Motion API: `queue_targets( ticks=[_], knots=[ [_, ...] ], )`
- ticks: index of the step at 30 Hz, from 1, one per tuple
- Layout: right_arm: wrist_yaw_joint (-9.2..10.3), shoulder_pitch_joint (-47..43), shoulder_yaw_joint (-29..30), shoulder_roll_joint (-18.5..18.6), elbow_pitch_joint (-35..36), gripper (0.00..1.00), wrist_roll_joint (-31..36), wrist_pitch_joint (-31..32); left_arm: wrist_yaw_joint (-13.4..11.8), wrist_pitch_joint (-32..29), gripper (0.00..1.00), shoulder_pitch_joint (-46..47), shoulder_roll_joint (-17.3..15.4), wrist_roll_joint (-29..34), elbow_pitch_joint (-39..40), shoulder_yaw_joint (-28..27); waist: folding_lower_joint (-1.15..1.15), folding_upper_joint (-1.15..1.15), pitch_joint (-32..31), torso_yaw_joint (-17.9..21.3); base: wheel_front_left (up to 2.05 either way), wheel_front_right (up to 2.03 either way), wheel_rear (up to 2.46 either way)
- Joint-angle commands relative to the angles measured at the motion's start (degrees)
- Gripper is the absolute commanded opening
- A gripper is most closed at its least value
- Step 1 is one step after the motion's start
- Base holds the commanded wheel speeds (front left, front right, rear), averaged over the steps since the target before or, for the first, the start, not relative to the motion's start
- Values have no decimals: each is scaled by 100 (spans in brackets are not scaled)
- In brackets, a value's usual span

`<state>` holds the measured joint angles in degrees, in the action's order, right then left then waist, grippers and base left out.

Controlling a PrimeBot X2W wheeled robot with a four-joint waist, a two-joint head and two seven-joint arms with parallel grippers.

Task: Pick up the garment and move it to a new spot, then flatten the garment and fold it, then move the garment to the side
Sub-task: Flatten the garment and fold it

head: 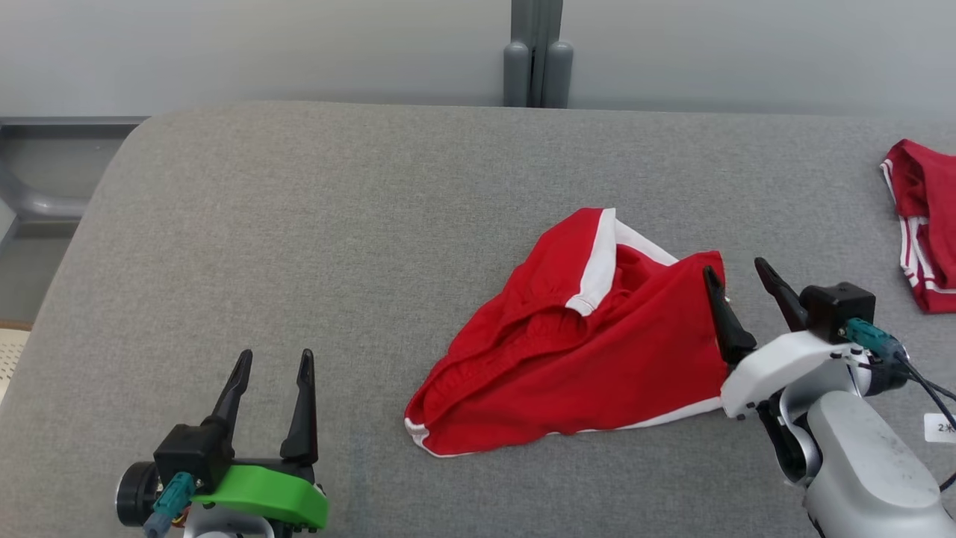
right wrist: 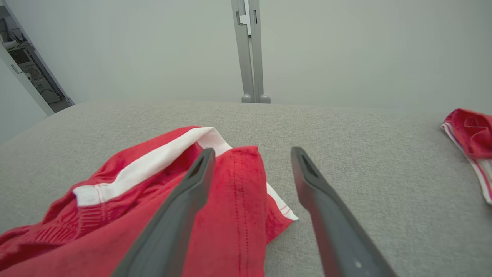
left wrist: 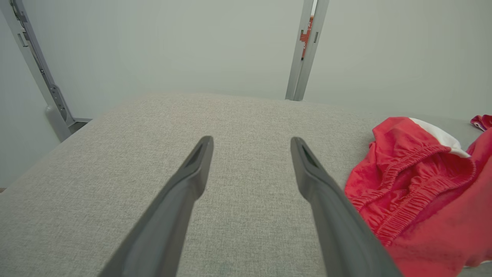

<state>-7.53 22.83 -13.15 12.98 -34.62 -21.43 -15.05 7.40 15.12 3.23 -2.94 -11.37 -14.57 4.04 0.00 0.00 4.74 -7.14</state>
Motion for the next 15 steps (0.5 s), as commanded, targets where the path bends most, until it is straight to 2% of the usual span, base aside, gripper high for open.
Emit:
queue_targets(
  ticks=[1, 7, 15],
  knots=[
    [10, -170, 61, 32, 160, 100, 44, -16, 14, 0, 100, -24, -5, 27, 12, -30, 0, 0, -62, 101, 0, 0, 0],
    [10, -875, 444, 62, 955, 100, 240, -16, 14, 0, 100, -115, -49, 42, 27, -99, 0, 0, -153, 288, 0, 0, 0],
    [10, -1780, 899, -106, 1893, 100, 472, -15, 15, 0, 100, -249, -86, 79, 59, -144, 0, 0, -327, 435, 0, 0, 0]
  ],
)
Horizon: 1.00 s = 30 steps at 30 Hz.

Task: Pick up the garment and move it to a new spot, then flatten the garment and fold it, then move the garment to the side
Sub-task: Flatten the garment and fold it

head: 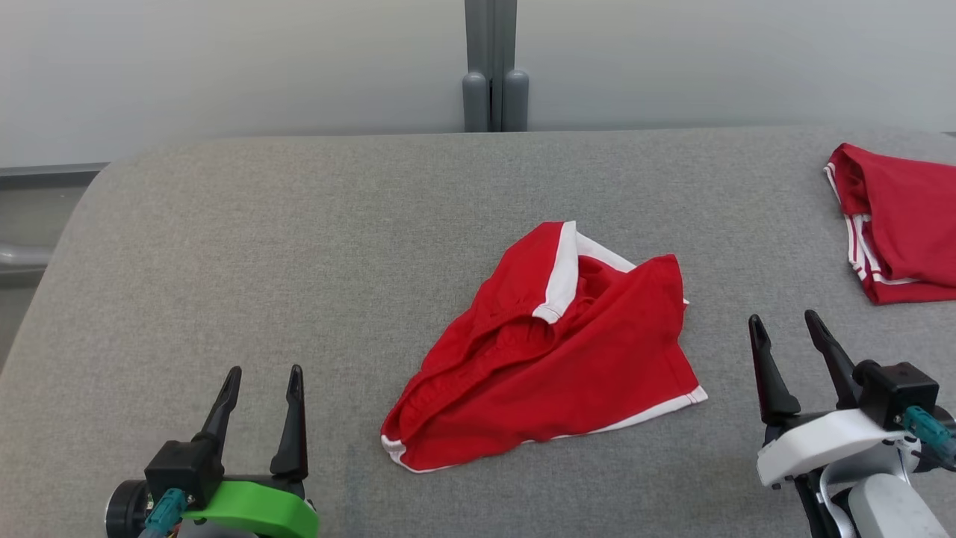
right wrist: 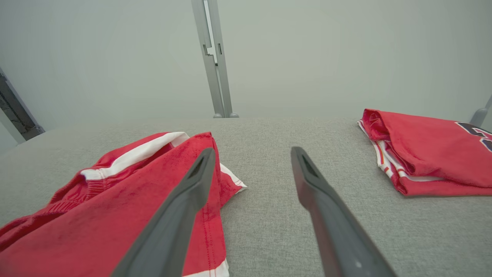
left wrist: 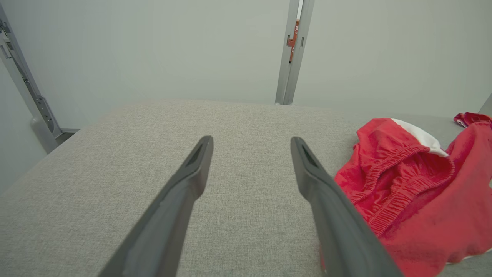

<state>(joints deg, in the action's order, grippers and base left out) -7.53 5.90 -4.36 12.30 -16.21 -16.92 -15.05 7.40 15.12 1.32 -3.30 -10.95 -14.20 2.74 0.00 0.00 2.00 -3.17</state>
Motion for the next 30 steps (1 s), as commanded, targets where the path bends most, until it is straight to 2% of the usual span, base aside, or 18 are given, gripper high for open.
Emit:
queue_targets(
  ticks=[1, 18, 30],
  knots=[
    [9, -181, 48, -92, 144, 100, 59, -16, 15, 0, 100, -68, -60, 38, 20, -20, 0, 0, -79, 49, 0, 0, 0],
    [10, -1178, 226, -543, 1287, 100, 321, -16, 15, 0, 100, -255, -150, 70, 71, -123, 0, 0, -335, 130, 0, 0, 0],
    [10, -1285, 211, -597, 1411, 100, 421, -16, 15, 0, 100, -297, -163, 149, 85, -172, 0, 0, -365, 66, 0, 0, 0]
  ],
)
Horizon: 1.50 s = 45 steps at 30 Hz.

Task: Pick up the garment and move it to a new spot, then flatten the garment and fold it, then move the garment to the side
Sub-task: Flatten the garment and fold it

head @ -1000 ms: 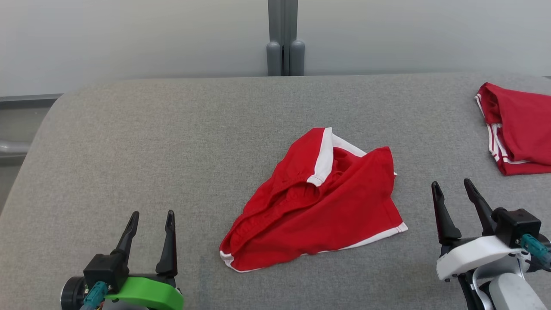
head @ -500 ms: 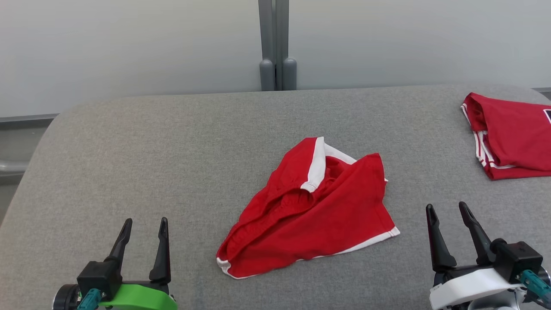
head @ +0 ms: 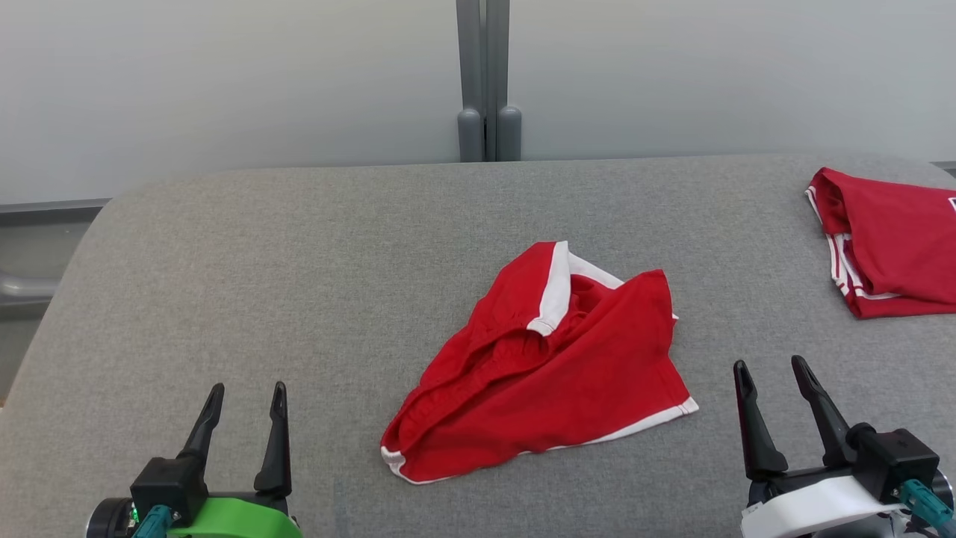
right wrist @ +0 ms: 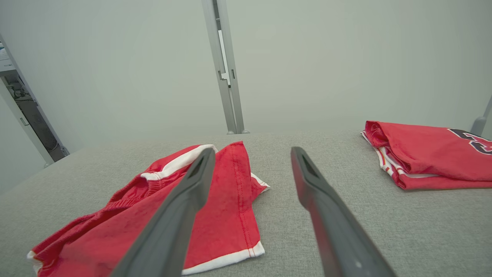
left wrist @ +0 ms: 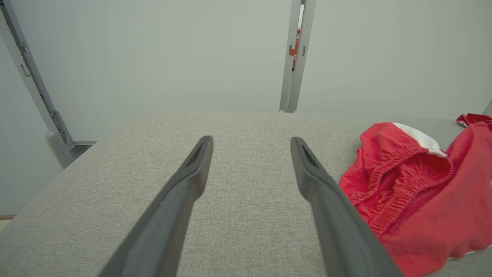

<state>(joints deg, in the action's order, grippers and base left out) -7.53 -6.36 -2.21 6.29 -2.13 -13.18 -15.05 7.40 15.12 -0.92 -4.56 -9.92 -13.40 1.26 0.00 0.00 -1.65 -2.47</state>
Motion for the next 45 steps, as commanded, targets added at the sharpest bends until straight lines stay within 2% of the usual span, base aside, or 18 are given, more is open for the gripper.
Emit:
queue_targets(
  ticks=[1, 34, 40, 45],
  knots=[
    [10, -57, -5, 2, -6, 100, 45, -15, 15, 0, 100, -78, -37, 47, 7, -24, 0, 0, 0, -7, 0, 0, 0],
    [10, 51, -83, 20, -165, 100, 59, -15, 15, 0, 100, -93, -11, 72, -24, -12, 0, 0, 12, 5, 0, 0, 0],
    [10, 236, -184, 90, -282, 100, 102, -16, 15, 0, 100, 43, -87, 109, -75, 373, 0, 0, 45, 29, 0, 0, 0],
    [10, 504, -196, 151, -625, 100, 182, -16, 15, 0, 100, 279, -222, 77, -288, 1149, 0, 0, 120, 52, 0, 0, 0]
  ],
)
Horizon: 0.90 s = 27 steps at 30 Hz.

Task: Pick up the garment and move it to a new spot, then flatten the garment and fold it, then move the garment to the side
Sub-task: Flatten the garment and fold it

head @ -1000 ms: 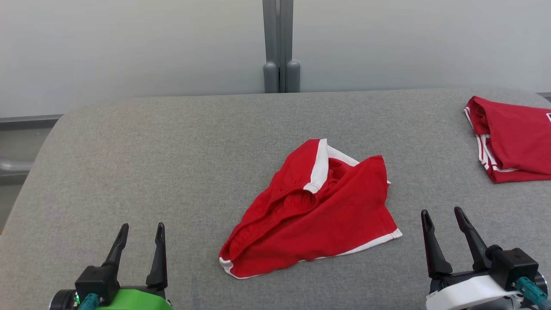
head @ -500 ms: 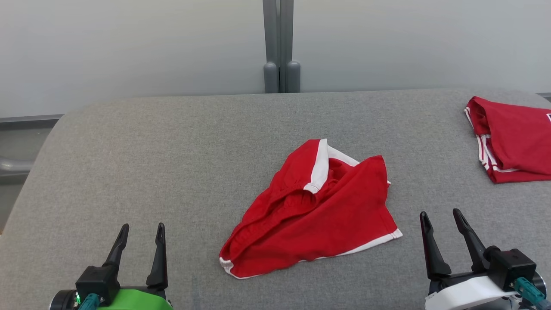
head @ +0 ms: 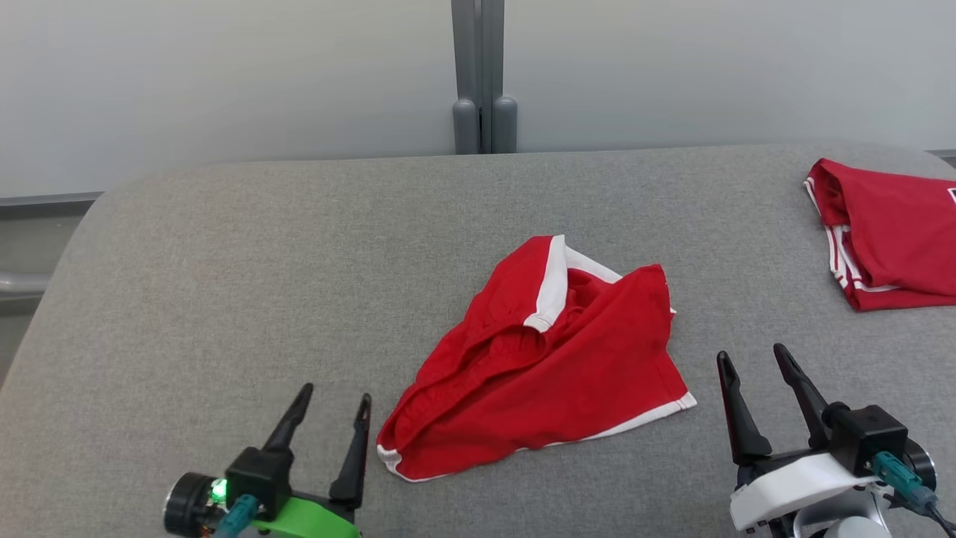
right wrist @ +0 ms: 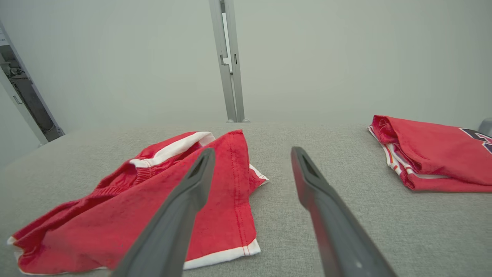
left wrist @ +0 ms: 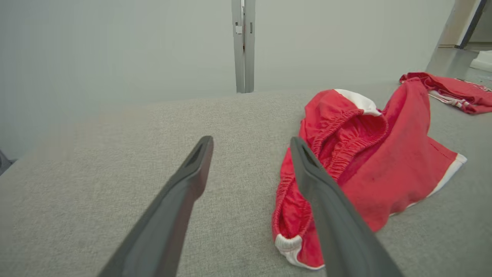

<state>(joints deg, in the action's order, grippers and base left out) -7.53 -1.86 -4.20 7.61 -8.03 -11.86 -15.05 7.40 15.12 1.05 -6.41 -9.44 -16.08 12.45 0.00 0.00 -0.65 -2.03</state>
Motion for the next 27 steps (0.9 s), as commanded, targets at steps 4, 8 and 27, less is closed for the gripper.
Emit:
queue_targets(
  ticks=[4, 8, 27],
  knots=[
    [10, 315, -34, 70, -476, 100, 91, -15, 14, 0, 100, 298, -194, -53, -279, 711, 0, 0, 102, 37, 0, 0, 0],
    [10, 650, -141, 109, -1005, 100, 84, -16, 10, -1, 100, 569, -347, -192, -609, 1312, 0, 0, 257, 88, 0, 0, 0],
    [10, 1851, -950, -25, -3366, 100, -395, -16, 7, -1, 100, 1506, -765, -1030, -2200, 2733, 0, 0, 739, 86, 0, 0, 0]
  ],
)
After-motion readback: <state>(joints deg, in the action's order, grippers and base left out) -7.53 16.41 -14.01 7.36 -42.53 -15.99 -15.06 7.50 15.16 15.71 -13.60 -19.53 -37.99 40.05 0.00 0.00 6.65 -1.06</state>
